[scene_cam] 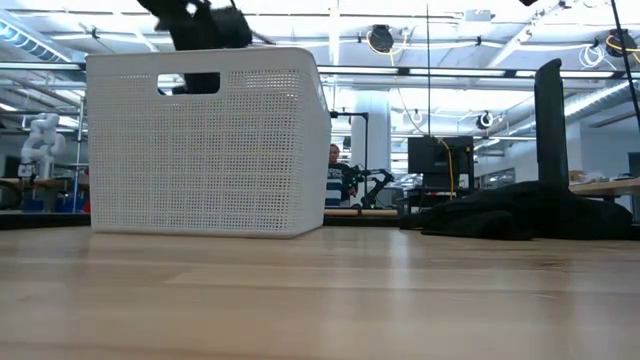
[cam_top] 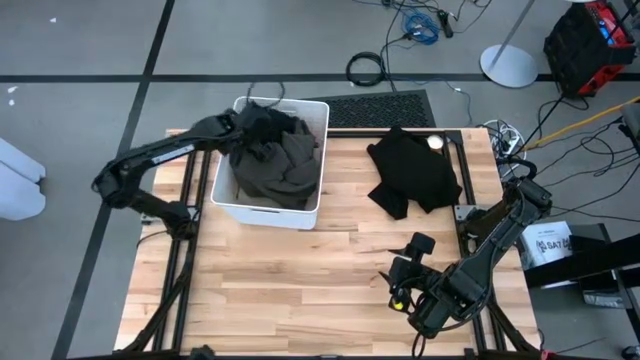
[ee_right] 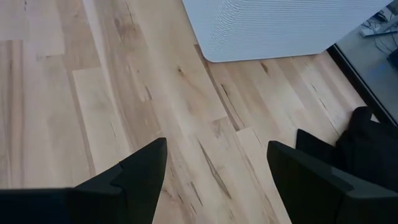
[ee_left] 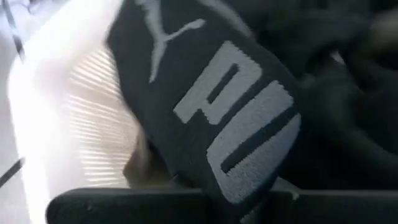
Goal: Sort clothes
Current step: Put the black boxer into the white laundry bin
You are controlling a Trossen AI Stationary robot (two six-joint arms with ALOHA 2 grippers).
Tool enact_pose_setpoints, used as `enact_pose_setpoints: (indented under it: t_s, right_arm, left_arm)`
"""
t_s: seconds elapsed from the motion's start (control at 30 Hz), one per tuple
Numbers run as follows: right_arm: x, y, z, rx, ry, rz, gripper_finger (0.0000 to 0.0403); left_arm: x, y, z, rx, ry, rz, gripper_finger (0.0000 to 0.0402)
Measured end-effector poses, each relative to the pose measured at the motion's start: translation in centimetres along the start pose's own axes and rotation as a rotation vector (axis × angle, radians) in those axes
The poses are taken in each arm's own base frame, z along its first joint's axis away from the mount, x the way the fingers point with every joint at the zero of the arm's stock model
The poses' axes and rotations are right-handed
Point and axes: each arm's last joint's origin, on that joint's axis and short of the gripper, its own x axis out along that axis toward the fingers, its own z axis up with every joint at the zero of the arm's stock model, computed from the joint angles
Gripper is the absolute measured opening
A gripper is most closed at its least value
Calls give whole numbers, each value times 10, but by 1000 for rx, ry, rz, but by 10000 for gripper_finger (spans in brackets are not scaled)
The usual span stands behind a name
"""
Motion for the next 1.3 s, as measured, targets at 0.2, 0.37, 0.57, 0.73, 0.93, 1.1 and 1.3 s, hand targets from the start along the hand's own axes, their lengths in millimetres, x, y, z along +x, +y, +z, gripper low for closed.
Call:
enact_pose_setpoints:
  t_s: [0.2, 0.37, 0.57, 0.73, 0.93, 1.1, 1.3]
  right_arm:
    - [0, 0, 0, 0, 0, 0, 265]
    - [1, -1, 1, 2, 2, -4, 265]
    - [2, -1, 1, -1, 3, -6, 265]
    - [2, -1, 1, -2, 4, -6, 265]
    - [2, -1, 1, -4, 5, -8, 265]
    - [2, -1, 1, -4, 5, -8, 265]
    - [2, -1, 1, 1, 5, -7, 265]
  left_arm:
    - [44, -24, -14, 71, 149, -41, 15]
    - [60, -34, -18, 103, 210, -52, 16]
    - [58, -34, -14, 102, 203, -56, 49]
    - [47, -36, -7, 176, 194, -72, 92]
    - [25, -39, 8, 217, 178, -105, 149]
    - [-1, -30, 23, 234, 202, -82, 168]
    - [-31, -17, 42, 225, 180, -67, 169]
